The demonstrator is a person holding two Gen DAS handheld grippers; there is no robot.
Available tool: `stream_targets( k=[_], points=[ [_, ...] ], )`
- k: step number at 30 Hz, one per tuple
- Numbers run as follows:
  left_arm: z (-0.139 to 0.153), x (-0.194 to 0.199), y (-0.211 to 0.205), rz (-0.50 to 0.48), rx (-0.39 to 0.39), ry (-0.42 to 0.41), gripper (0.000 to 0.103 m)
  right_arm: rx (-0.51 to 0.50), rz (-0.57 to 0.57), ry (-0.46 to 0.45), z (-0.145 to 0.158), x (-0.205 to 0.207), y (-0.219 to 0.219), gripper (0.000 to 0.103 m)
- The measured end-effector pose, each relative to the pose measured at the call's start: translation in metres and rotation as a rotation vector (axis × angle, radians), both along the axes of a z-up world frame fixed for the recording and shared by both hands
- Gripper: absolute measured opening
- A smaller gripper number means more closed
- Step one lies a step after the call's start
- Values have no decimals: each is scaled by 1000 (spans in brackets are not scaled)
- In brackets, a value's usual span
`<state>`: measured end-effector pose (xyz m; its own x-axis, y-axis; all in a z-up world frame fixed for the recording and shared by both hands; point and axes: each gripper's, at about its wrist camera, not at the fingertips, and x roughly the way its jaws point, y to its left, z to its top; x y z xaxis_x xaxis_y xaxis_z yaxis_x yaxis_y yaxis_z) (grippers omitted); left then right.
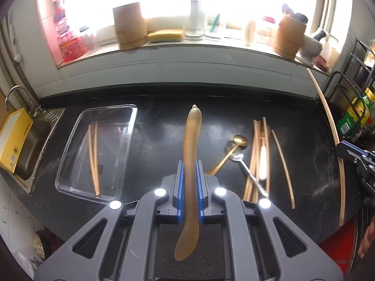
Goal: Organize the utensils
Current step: 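Carry the wooden spoon and chopsticks together over the clear plastic tray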
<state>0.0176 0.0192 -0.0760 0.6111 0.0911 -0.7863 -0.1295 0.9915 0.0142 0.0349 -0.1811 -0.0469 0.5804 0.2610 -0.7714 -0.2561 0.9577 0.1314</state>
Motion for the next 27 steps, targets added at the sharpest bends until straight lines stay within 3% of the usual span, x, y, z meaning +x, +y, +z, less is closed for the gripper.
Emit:
stream_targets(
  k=[6,17,20,27],
  points=[
    [1,-13,49,103,-1,1,9,-4,103,2,5,9,55,7],
    [4,-40,163,302,-5,-11,9,4,328,5,0,20,197,7],
    [4,-43,191,338,-4,-15,9,6,386,10,-3,22,246,7],
    [-1,-42,236,377,-8,-5,9,1,428,33,-11,27,296,7]
  ],
)
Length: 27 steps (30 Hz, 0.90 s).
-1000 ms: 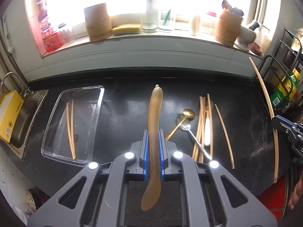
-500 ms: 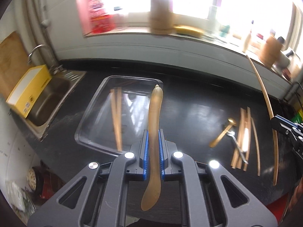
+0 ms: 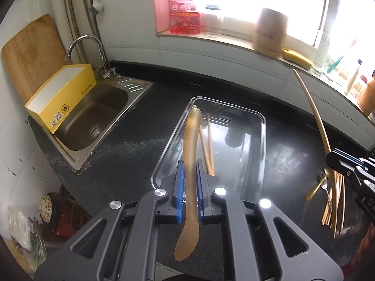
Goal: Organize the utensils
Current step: 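Carry the wooden spoon and chopsticks together over the clear plastic tray, then lower both items into the tray, open both tools and withdraw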
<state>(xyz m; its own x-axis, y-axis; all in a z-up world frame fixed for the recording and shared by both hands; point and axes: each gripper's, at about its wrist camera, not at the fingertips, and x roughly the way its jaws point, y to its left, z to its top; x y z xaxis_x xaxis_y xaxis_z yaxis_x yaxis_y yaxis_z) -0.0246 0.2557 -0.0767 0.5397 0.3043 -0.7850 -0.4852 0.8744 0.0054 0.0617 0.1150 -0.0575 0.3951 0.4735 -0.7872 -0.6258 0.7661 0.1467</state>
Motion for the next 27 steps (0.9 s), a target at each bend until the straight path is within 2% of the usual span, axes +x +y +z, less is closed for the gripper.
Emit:
stream_targets(
  k=[7,13,19,27],
  points=[
    [-10,14,18,-12,-27,11,9,-20,13,30,-12,12,25,7],
    [-29,40,31,-18,-85,20,9,-11,20,114,-32,39,45,7],
    [-59,78,47,-6,-134,47,9,-3,42,224,-64,75,72,7],
    [-111,111,61,31,-226,111,9,-18,78,358,-122,119,105,7]
  ],
)
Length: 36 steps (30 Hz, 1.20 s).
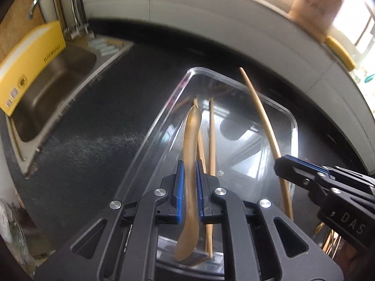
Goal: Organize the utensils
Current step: 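Lower both items into the tray, open both tools and withdraw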
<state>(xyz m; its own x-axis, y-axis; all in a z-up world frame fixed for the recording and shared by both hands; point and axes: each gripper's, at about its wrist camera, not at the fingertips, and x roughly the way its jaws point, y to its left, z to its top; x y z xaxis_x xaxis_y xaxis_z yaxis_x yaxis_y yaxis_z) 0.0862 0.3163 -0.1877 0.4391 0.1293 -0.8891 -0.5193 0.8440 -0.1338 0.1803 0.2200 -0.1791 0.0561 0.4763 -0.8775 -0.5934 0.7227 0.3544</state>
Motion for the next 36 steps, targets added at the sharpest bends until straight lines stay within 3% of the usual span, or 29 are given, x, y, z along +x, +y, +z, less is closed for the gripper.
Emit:
stream_targets(
  k=[8,17,18,20,21,22,23,28,36],
  points=[
    [-25,16,3,1,-26,37,9,-15,25,74,-34,15,15,7],
    [-35,23,9,-15,-69,46,11,10,5,126,-41,30,12,7],
    [-33,23,10,-13,-63,48,18,27,-16,132,-37,35,7,9],
    [-25,18,14,-4,-74,9,50,63,-51,106,-23,43,-4,19],
    [-20,14,15,7,-73,-13,79,79,-61,98,-18,46,-7,39],
    [-14,11,17,11,-87,-38,82,98,-76,81,-11,49,-12,59],
    [-7,7,17,12,-86,-57,82,106,-86,71,-6,51,-16,61],
    [14,-7,18,24,-70,-94,85,143,-105,35,23,51,-31,66],
    [58,-30,3,18,15,-165,85,125,-136,-98,75,3,-76,66]
  ],
)
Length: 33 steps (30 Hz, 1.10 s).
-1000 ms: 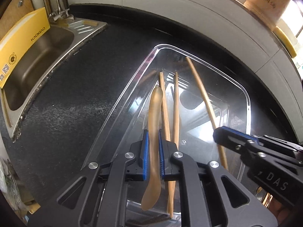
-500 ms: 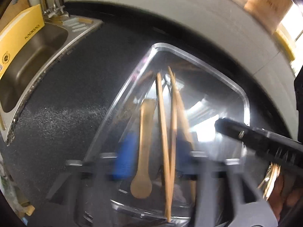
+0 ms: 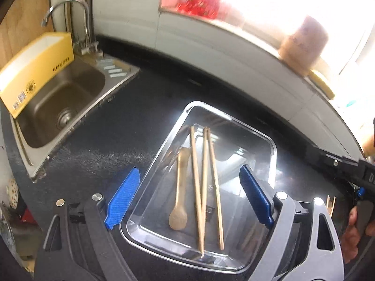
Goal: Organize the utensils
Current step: 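Lower both items into the tray, open both tools and withdraw, then move both open tools over the utensil pile toward the gold spoon and a chopstick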
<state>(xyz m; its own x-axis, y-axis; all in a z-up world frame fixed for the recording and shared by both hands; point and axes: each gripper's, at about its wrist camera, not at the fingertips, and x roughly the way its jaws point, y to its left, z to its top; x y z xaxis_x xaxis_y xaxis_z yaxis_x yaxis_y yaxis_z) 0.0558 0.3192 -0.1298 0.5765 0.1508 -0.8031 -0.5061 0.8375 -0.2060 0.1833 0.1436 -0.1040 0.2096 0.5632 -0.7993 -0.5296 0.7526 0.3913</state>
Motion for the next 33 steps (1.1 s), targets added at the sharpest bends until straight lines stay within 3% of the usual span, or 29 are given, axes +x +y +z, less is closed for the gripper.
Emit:
stream_targets(
  k=[8,14,22,26,33],
  points=[
    [36,-11,-88,-197,91,-48,86,-27,-169,-110,30,-57,-101,66],
    [40,-12,-190,-380,111,-61,86,-86,-348,-162,41,-112,-217,66],
    [38,-16,-309,-614,161,-74,86,-181,-493,-205,54,-167,-339,66],
    [38,-20,-344,-690,224,-76,86,-179,-517,-217,56,-178,-365,66],
    [33,-20,-357,-754,274,-46,86,-197,-509,-238,51,-183,-378,66]
  ],
)
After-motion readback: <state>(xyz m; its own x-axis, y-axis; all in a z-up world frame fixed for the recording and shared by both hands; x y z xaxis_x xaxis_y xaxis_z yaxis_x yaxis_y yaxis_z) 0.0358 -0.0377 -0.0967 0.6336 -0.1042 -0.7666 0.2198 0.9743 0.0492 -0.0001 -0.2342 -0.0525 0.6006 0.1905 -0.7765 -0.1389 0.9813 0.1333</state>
